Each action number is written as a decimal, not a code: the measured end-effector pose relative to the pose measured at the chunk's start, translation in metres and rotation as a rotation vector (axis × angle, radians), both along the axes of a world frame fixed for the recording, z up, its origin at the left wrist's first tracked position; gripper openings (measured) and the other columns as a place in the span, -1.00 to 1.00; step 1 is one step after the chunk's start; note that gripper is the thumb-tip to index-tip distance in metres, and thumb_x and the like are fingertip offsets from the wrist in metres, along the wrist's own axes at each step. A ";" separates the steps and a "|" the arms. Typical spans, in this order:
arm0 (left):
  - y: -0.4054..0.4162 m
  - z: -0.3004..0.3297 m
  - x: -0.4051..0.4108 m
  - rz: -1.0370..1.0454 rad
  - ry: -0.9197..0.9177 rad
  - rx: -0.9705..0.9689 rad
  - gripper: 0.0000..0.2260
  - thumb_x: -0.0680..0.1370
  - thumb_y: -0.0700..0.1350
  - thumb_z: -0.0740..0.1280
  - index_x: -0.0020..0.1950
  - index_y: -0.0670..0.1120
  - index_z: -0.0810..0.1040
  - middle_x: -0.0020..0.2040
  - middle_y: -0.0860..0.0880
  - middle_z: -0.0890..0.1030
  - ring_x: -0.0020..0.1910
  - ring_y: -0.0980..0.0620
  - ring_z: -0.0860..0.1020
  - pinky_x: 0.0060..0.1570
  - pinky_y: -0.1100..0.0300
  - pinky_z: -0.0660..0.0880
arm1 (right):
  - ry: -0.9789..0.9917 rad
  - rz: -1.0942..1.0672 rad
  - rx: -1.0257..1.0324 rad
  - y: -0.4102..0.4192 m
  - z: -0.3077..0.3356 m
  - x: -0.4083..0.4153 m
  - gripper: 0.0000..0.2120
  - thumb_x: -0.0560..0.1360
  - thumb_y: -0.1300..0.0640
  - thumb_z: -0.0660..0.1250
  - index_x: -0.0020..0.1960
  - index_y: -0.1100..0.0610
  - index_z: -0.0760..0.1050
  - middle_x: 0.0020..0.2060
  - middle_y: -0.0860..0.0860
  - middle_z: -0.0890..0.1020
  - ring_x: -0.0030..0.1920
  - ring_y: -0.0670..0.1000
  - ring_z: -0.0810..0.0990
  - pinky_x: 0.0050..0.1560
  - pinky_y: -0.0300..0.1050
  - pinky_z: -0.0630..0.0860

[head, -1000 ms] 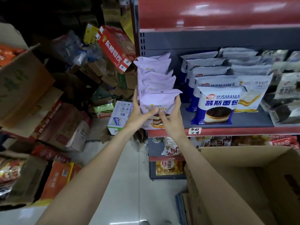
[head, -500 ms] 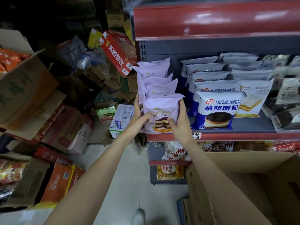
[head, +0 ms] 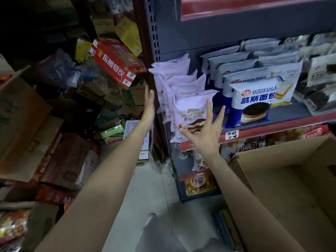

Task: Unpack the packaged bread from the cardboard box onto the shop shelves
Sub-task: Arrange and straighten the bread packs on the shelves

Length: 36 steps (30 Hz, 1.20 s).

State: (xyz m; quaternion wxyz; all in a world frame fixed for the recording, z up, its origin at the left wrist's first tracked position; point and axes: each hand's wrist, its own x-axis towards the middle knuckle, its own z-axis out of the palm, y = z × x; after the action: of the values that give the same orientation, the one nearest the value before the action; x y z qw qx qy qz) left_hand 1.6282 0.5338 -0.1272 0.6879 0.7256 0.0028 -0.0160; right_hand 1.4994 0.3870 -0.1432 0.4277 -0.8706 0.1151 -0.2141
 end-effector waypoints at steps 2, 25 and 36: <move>0.003 -0.013 0.022 -0.019 0.020 0.023 -0.48 0.56 0.35 -0.02 0.50 0.31 -0.02 0.56 0.12 0.05 0.52 -0.01 0.08 0.44 -0.16 0.09 | -0.023 -0.009 0.017 0.001 -0.001 0.006 0.04 0.22 -0.38 0.39 0.50 -0.19 -0.12 0.50 0.20 -0.17 0.51 0.22 -0.12 0.40 0.36 0.07; -0.070 -0.064 0.083 -0.144 0.104 -0.310 -0.20 0.34 0.57 0.08 0.48 0.19 0.24 0.47 0.12 0.31 0.42 0.08 0.33 0.42 -0.11 0.22 | -0.145 0.161 0.003 -0.053 0.010 0.035 -0.03 0.32 -0.07 0.51 0.47 -0.19 -0.10 0.48 0.02 0.12 0.44 -0.09 0.12 0.11 -0.22 0.30; -0.061 -0.003 0.011 -0.070 0.061 -0.281 -0.44 0.57 0.33 -0.06 0.41 0.06 0.38 0.33 0.01 0.51 0.30 0.05 0.48 0.27 0.05 0.39 | -0.124 0.202 0.157 -0.046 0.007 0.026 0.04 0.33 -0.06 0.50 0.48 -0.14 -0.22 0.47 -0.22 0.01 0.48 -0.20 0.00 0.32 -0.35 0.09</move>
State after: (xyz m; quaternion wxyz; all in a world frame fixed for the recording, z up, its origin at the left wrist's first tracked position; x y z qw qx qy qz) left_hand 1.6392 0.4727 -0.1306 0.7813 0.6210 -0.0038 -0.0621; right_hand 1.5254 0.3408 -0.1359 0.5204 -0.8266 0.0166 -0.2135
